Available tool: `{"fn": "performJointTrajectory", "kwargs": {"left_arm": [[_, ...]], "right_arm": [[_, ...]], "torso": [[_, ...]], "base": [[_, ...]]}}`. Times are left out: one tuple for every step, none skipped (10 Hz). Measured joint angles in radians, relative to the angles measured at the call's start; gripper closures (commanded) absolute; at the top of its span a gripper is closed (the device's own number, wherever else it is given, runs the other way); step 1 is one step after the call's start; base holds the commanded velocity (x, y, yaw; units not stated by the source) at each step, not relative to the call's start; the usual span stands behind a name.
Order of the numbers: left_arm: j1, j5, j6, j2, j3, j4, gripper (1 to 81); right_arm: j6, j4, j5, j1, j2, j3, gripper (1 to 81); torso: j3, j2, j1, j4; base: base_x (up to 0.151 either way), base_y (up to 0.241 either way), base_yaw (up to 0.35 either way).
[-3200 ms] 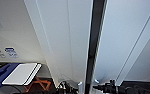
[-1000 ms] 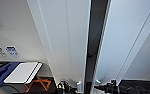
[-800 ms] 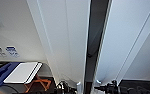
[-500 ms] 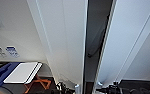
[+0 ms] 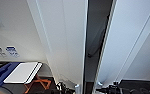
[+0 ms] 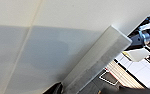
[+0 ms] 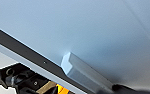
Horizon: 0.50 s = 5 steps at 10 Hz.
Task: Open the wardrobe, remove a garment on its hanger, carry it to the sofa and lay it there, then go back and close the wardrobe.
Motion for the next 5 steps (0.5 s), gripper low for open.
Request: {"fn": "performJointTrajectory", "kwargs": {"left_arm": [[0.000, 0.000, 0.001, 0.000, 0.000, 0.000, 1.0], [0.000, 0.004, 0.003, 0.000, 0.001, 0.001, 1.0], [0.000, 0.015, 0.003, -0.001, 0.006, 0.014, 1.0], [-0.003, 0.034, 0.005, -0.005, 0.015, 0.025, 1.0], [-0.003, 0.039, 0.005, -0.006, 0.018, 0.031, 1.0]], "right_arm": [[-0.002, -0.001, 0.002, -0.001, 0.000, 0.000, 1.0], [-0.002, -0.019, -0.002, -0.001, 0.000, 0.000, 1.0], [-0.002, -0.035, -0.007, -0.001, -0.003, 0.003, 1.0], [-0.002, -0.038, -0.010, -0.001, -0.006, 0.006, 1.0], [-0.002, -0.039, -0.013, -0.001, -0.009, 0.007, 1.0]], "torso": [[0.000, 0.000, 0.000, 0.000], [0.000, 0.000, 0.000, 0.000], [0.000, 0.000, 0.000, 0.000], [0.000, 0.000, 0.000, 0.000], [0.000, 0.000, 0.000, 0.000]], "base": [[0.000, 0.000, 0.000], [0.000, 0.000, 0.000], [0.000, 0.000, 0.000], [0.000, 0.000, 0.000], [0.000, 0.000, 0.000]]}}
